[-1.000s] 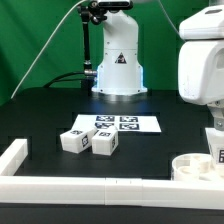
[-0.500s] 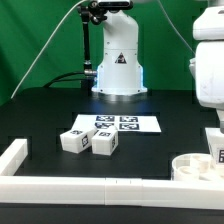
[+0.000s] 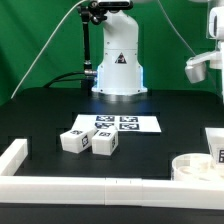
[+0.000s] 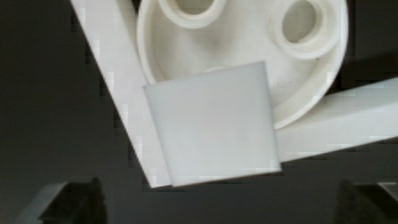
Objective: Assemble stool
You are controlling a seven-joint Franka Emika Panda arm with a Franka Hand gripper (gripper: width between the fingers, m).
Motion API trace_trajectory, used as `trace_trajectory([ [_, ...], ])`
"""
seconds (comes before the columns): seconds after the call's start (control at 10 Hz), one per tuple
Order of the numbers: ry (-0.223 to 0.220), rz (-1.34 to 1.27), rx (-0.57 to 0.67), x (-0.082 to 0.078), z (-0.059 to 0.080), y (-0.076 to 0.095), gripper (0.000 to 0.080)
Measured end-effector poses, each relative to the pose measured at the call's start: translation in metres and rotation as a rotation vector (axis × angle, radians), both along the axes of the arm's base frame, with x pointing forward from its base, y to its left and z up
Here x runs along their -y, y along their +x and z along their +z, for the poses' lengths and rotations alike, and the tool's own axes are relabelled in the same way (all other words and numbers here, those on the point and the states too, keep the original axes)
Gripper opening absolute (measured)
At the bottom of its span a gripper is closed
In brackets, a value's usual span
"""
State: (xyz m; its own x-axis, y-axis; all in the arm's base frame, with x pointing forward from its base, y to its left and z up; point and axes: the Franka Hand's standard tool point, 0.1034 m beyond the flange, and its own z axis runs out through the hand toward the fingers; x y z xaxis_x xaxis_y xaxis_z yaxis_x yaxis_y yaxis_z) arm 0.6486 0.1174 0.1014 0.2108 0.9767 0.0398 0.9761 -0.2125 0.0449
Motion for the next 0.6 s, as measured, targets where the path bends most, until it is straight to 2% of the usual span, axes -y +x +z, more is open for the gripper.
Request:
trace_trajectory([
  [0.4, -0.054, 0.278, -0.004, 0.008, -0.011, 0.0, 0.0649],
  [0.6, -0.054, 0.264, -0.012, 0.007, -0.017, -0.001, 0.0649],
])
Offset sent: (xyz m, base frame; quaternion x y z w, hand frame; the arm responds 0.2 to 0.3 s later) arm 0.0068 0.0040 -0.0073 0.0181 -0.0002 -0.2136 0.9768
